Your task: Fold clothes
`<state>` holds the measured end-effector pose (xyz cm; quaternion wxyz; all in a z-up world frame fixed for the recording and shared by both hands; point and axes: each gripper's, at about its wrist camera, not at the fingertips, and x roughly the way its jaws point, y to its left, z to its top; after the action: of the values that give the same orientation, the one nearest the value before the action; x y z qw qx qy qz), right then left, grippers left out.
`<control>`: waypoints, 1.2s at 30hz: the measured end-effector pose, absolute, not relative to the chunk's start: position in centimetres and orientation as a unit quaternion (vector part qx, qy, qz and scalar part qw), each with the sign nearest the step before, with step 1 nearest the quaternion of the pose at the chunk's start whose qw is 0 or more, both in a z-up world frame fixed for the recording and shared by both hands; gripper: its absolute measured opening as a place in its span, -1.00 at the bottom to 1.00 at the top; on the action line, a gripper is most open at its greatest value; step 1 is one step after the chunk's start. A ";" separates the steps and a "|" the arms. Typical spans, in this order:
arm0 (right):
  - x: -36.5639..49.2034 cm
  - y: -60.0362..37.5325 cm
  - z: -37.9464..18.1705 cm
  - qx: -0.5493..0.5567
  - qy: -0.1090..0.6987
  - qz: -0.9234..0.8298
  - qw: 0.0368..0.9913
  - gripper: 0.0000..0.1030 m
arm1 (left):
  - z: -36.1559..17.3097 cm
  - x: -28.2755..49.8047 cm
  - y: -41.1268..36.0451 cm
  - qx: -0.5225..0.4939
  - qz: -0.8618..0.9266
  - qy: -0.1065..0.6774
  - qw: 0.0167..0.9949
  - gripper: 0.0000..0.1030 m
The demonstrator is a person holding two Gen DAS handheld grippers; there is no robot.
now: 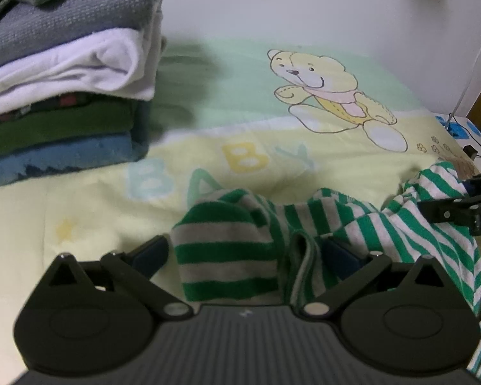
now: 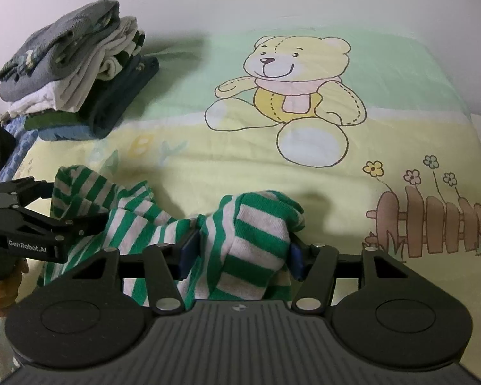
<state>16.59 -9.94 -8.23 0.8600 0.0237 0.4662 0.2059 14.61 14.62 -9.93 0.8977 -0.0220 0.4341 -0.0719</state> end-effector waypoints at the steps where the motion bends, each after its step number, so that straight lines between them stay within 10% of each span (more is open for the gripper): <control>1: 16.6 -9.9 -8.2 0.022 0.466 0.205 0.860 0.16 | -9.9 14.6 14.6 -0.022 -0.072 0.434 0.898 0.99; 4: 16.5 -9.7 -8.2 0.022 0.466 0.198 0.862 0.14 | -9.8 14.7 14.4 -0.021 -0.065 0.439 0.896 0.96; 13: 15.7 -10.4 -7.3 0.053 0.449 0.213 0.866 -0.45 | -7.8 13.2 13.7 0.001 -0.091 0.413 0.906 -0.27; 36: 8.2 -14.2 -1.8 0.046 0.334 0.291 0.896 -0.58 | -1.4 4.0 14.3 -0.023 -0.106 0.339 0.935 -0.47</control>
<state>8.24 -14.21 -1.82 0.8955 0.0461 0.3335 0.2910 3.97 14.28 -1.40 0.9347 -0.0228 0.3385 -0.1060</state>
